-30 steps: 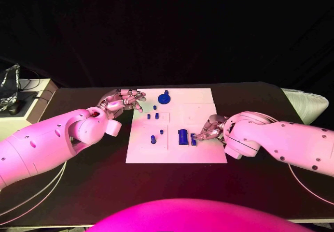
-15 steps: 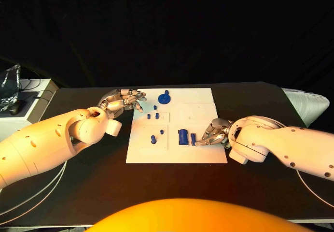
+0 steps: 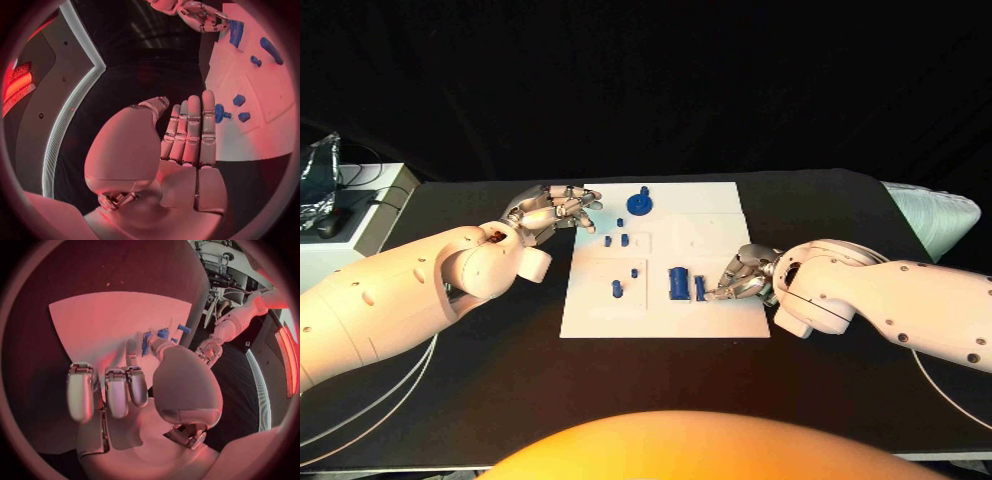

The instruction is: Assemble the parts on the task board

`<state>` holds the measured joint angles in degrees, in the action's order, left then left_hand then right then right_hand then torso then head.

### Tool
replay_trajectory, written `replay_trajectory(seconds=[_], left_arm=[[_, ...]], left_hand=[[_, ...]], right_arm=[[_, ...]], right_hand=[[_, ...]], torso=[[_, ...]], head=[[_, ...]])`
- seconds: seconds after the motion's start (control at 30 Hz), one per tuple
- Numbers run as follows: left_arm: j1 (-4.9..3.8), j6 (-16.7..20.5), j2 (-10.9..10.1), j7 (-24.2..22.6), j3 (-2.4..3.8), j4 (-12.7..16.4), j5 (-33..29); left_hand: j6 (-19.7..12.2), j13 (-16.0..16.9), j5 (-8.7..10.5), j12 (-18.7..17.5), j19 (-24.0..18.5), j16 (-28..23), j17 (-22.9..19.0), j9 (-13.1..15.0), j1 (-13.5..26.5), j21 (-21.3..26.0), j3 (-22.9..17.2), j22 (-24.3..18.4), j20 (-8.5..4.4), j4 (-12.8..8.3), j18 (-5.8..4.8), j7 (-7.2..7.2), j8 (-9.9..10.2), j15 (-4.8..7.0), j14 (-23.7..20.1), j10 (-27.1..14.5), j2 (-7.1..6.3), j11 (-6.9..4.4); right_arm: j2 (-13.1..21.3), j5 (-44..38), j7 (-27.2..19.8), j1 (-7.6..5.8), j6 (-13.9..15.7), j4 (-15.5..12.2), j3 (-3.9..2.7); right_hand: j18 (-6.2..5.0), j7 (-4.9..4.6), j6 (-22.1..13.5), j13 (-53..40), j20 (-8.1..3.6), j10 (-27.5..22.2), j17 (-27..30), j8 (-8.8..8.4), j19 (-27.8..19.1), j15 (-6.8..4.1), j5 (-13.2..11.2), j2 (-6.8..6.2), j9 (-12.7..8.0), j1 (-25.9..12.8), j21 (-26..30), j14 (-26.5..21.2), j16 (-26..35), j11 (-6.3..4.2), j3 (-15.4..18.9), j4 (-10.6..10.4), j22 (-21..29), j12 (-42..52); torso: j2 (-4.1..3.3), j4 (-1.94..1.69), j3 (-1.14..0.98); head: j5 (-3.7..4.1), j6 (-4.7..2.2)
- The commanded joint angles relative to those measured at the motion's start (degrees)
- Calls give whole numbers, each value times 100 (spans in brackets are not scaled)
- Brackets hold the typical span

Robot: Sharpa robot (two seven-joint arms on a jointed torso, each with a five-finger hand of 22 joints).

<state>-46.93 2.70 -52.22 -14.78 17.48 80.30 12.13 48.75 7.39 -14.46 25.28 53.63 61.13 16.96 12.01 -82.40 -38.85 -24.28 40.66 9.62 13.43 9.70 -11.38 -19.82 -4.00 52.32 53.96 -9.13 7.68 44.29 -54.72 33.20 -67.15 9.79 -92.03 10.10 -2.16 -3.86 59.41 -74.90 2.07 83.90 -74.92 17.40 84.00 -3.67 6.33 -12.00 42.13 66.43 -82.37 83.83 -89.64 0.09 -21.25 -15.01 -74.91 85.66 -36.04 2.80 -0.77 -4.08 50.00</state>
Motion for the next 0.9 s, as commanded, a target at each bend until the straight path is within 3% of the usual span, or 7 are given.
replay_trajectory(seconds=[0.03, 0.7, 0.9], left_arm=[[3, -95, 13, -30, 5, 8, 8], [4, -93, 10, -34, 5, 7, 14], [4, -96, 8, -35, 5, 8, 15]], left_hand=[[-39, -9, 9, 22, -22, -27, 5, -5, 46, 28, -30, -9, 5, -2, 73, -4, 10, -23, -14, -22, -8, 22], [-38, -10, 9, 24, -20, -28, 7, -5, 41, 31, -39, -10, 6, -13, 74, -4, 7, -23, -16, -26, -6, 22], [-38, -10, 9, 24, -20, -28, 7, -5, 41, 31, -39, -10, 6, -13, 74, -4, 7, -23, -16, -26, -6, 22]], right_arm=[[-51, -39, -35, 19, 13, 38, -1], [-236, -351, 163, 79, 185, 237, 0], [-225, -385, 144, 83, 201, 223, 0]], right_hand=[[83, 1, 34, -1228, -3, 354, -1475, 25, 465, -30, 34, 68, 4, 3, -14, 609, -20, -41, 23, -6, -1333, 12], [84, 46, 93, -1233, -27, 361, -1474, 104, 467, -63, 89, 113, 33, 133, -20, 609, -20, -82, -1, 26, -1334, 19], [84, 61, 88, -1234, -42, 363, -1472, 131, 467, -78, 211, 118, 41, 183, -18, 608, -19, -97, -17, 36, -1333, 21]], torso=[[1, -2, 1], [2, -1, 3], [1, 2, 3]], head=[[-5, 0], [-6, 0], [-10, 0]])
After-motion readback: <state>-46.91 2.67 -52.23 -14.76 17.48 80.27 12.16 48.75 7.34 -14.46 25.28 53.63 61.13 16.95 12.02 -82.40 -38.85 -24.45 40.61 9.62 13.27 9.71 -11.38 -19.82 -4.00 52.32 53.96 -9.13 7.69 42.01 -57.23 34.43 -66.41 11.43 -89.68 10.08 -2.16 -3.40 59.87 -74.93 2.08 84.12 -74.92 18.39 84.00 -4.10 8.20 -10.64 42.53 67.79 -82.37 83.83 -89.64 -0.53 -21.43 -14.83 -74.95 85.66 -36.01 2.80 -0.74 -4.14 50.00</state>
